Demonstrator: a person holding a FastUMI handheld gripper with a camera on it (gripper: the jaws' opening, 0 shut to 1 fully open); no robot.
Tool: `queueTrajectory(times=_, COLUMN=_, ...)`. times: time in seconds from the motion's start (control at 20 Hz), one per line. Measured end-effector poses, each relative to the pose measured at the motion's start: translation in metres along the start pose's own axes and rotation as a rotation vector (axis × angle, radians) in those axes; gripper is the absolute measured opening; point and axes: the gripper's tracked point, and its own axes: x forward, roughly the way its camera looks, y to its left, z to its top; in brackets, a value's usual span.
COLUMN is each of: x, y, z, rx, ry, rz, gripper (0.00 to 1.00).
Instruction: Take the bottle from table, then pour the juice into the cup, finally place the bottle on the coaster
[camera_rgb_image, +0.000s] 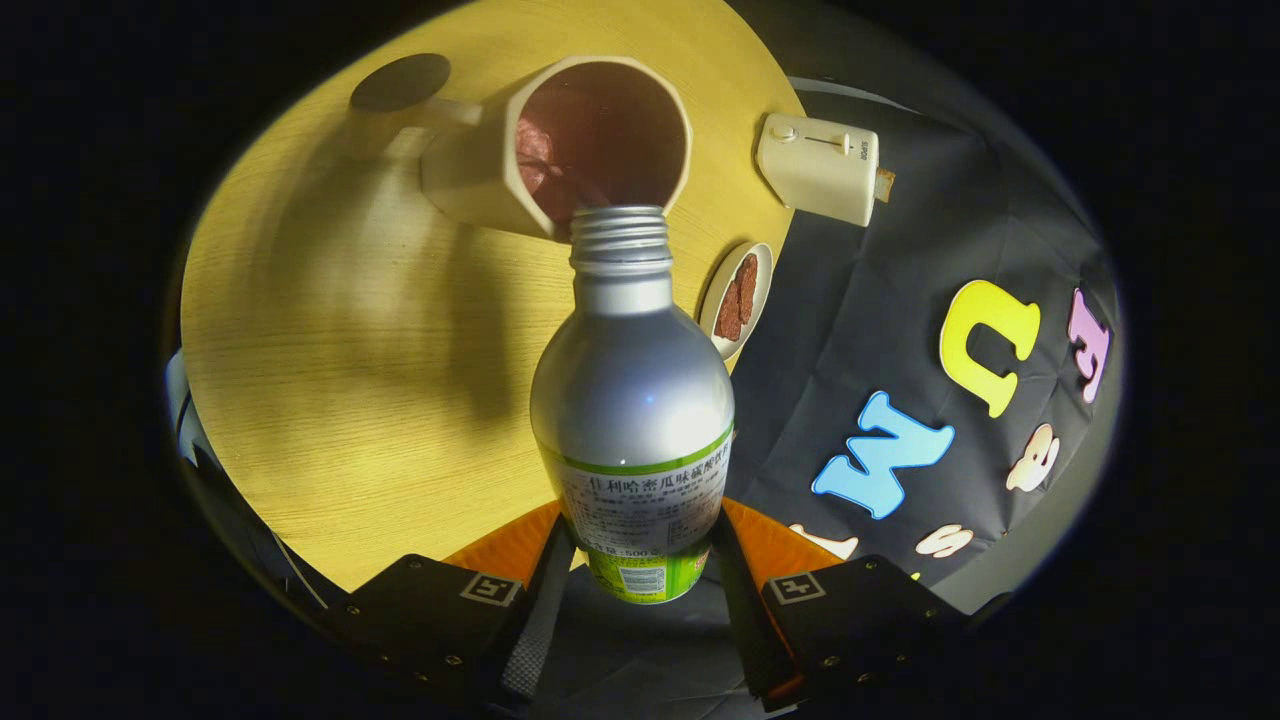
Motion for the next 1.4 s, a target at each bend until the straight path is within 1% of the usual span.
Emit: queueTrajectory(times=1.4, x=-0.007, y=-0.024, z=0.0, rx=-0.136, ry=0.065, rz=0.009, gripper=0.75)
